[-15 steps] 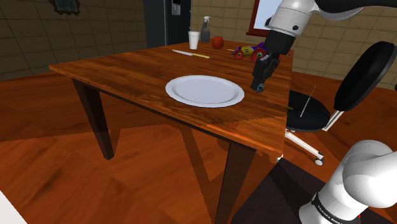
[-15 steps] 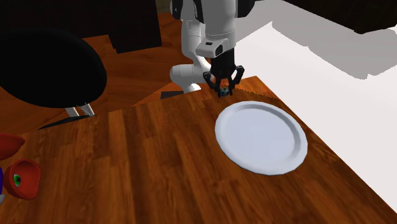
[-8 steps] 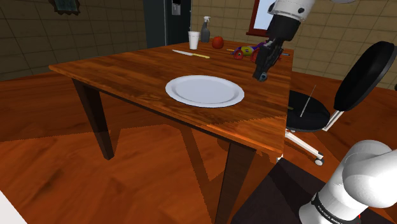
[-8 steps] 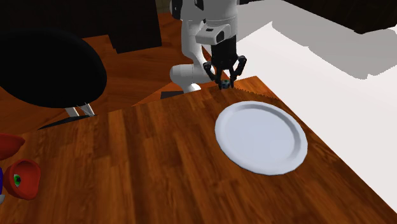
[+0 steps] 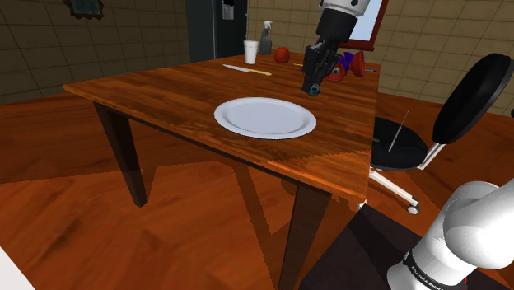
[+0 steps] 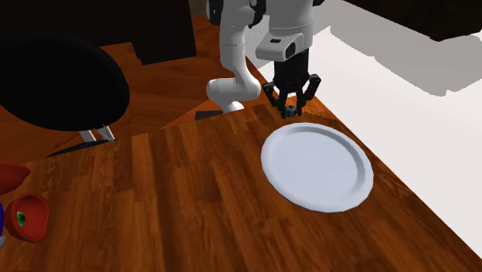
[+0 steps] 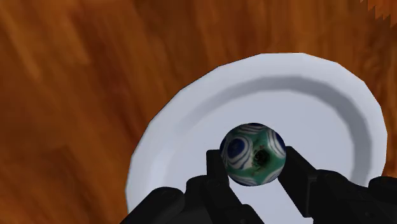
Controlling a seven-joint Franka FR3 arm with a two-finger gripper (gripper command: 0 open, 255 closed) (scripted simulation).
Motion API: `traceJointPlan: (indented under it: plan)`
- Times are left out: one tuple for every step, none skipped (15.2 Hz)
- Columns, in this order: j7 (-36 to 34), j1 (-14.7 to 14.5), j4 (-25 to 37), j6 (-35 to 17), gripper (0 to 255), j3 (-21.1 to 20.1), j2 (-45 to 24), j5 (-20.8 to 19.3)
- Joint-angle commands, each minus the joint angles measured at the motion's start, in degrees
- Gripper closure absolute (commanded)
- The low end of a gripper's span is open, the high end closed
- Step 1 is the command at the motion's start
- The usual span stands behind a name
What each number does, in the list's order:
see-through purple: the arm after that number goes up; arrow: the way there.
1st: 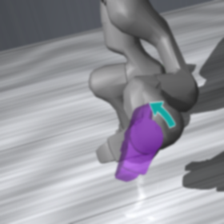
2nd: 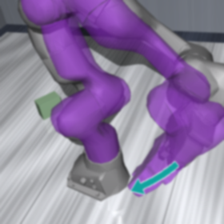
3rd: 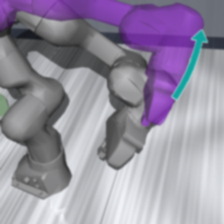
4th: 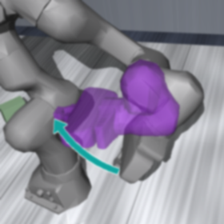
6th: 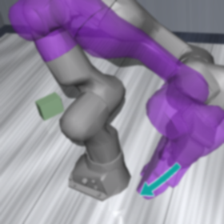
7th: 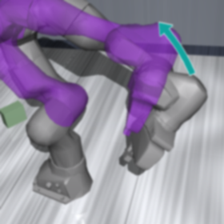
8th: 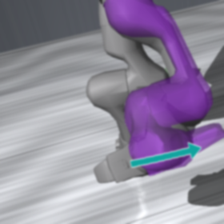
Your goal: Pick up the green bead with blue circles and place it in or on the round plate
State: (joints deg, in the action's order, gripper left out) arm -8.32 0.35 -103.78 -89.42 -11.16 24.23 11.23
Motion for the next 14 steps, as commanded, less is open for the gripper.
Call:
traceJointPlan:
  plan:
    - [-1.5,0.0,4.4,-0.1,255,-1.3,-4.3,-0.6]
    - [-2.2,0.0,6.6,-0.2,255,-1.9,-6.5,-1.0]
    - [-3.0,-0.1,8.9,-0.3,255,-2.6,-8.8,-1.4]
    - [-3.9,-0.2,11.3,-0.3,255,-3.3,-11.2,-2.0]
    - [-4.7,-0.4,13.9,-0.2,255,-4.0,-13.6,-2.6]
    - [-5.6,-0.6,16.6,0.0,255,-4.6,-16.1,-3.3]
    - [-6.5,-0.8,19.4,0.2,255,-5.3,-18.7,-4.1]
    - [-7.7,-1.3,23.4,0.8,255,-6.1,-22.2,-5.3]
    - [-7.5,-1.3,22.1,-0.1,255,-6.0,-21.7,-5.1]
    - [-7.4,-1.3,20.7,-1.0,255,-5.9,-21.2,-5.0]
    - [-7.2,-1.3,19.4,-1.9,255,-5.9,-20.8,-4.9]
    - [-7.0,-1.2,18.2,-2.8,255,-5.8,-20.4,-4.7]
    - [-6.9,-1.2,16.9,-3.6,255,-5.8,-20.0,-4.6]
    - [-6.7,-1.2,15.7,-4.5,255,-5.7,-19.7,-4.5]
